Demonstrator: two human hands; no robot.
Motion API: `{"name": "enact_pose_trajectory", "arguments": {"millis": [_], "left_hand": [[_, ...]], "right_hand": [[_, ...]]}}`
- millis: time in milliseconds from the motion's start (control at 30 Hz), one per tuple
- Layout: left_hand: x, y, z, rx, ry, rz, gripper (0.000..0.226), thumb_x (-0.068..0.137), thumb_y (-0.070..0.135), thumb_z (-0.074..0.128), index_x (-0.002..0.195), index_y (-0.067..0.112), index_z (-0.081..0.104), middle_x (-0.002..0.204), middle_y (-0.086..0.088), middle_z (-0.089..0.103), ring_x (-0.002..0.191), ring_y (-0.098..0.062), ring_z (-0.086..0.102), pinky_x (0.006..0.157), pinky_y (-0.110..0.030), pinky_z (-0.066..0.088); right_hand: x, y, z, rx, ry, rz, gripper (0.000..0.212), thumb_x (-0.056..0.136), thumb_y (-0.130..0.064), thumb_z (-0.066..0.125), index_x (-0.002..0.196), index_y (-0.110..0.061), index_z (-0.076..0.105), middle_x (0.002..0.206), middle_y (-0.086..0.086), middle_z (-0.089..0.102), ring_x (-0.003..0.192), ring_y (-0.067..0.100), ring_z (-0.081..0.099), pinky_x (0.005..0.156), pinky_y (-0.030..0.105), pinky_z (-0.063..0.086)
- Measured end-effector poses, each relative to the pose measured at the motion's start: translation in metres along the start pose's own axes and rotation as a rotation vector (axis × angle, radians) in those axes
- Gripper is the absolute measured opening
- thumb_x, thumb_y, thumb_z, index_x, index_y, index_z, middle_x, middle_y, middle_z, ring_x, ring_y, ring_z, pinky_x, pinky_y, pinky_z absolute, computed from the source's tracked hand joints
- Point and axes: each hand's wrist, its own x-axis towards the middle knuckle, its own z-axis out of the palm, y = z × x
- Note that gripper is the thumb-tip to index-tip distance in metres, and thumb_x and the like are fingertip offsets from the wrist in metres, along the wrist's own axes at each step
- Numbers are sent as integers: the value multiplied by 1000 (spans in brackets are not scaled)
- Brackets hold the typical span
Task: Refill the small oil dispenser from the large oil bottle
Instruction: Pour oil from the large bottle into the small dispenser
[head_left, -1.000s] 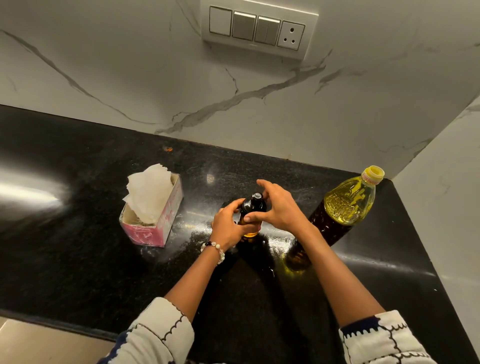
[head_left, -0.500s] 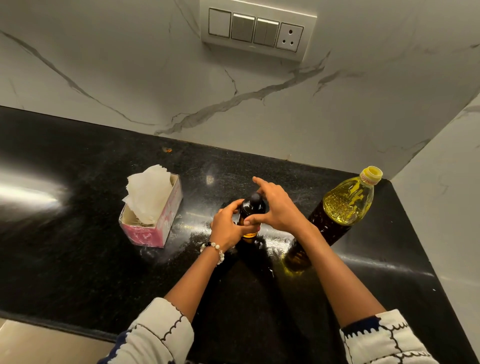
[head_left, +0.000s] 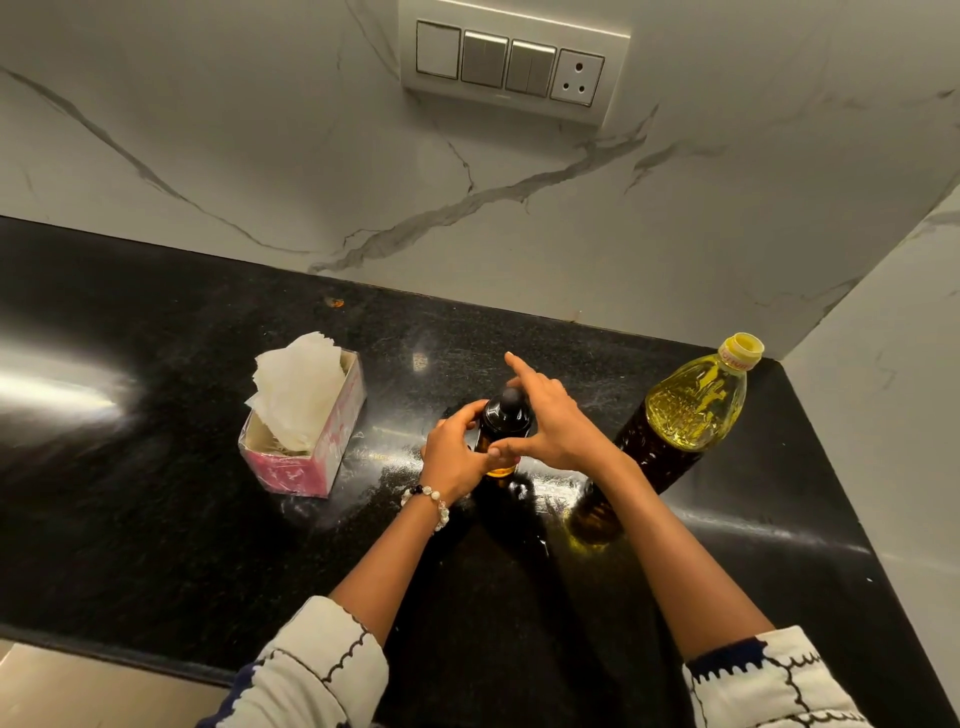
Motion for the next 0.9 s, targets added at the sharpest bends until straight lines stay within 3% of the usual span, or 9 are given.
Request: {"name": "enact_pose_trajectory", "arguments": {"millis": [133, 333, 433, 533, 633, 733, 900], "left_hand": [[0, 0, 0, -11, -9, -16, 79, 52, 56, 80, 124, 37, 55, 116, 9, 65, 115, -12, 54, 96, -40, 46], [-1, 0, 0, -15, -12, -20, 81, 49, 61, 76, 124, 39, 55, 114, 12, 65, 113, -12, 55, 95, -43, 48], [-1, 1, -1, -10, -11, -14, 80, 53, 55, 82, 126, 35, 55, 118, 9, 65, 114, -12, 55, 94, -40, 48], [-1, 2, -1, -5, -10, -14, 82, 52, 60, 78, 126, 35, 55, 116, 10, 65, 114, -11, 55, 95, -41, 48], [-3, 2, 1, 0, 2, -13, 84, 50, 65, 73, 127, 36, 55, 115, 9, 66, 112, -11, 56, 94, -43, 49], [-6, 4, 3, 34, 39, -2, 86, 51, 70, 64, 130, 36, 54, 116, 10, 64, 113, -12, 53, 95, -44, 45], [-11, 12, 7, 88, 70, 15, 94, 50, 73, 50, 134, 30, 52, 125, 11, 61, 119, -13, 47, 88, -30, 28]], "right_hand": [[-1, 0, -1, 97, 6, -10, 103, 76, -18, 77, 150, -30, 7, 136, 2, 47, 127, 22, 39, 109, 50, 32], [2, -4, 11, -4, 128, 32, 104, 71, -42, 79, 149, -26, 12, 134, 4, 45, 127, 24, 36, 107, 49, 31], [-1, -2, 4, 84, 60, 15, 110, 70, -31, 82, 150, -26, 8, 134, 6, 46, 128, 24, 39, 109, 44, 33], [-4, -1, 0, 144, 56, 11, 103, 73, -17, 80, 150, -26, 13, 136, 10, 49, 129, 24, 43, 108, 35, 35], [-4, 0, 5, 101, 103, 11, 96, 73, -21, 80, 149, -22, 22, 132, 12, 52, 126, 27, 46, 106, 36, 39], [-5, -2, 12, 42, 154, 26, 89, 75, -27, 78, 148, -18, 27, 126, 13, 54, 121, 26, 46, 98, 27, 34], [-7, -8, 25, 57, 269, 94, 96, 76, -32, 77, 150, -11, 19, 115, 14, 55, 110, 25, 50, 91, 29, 39]]}}
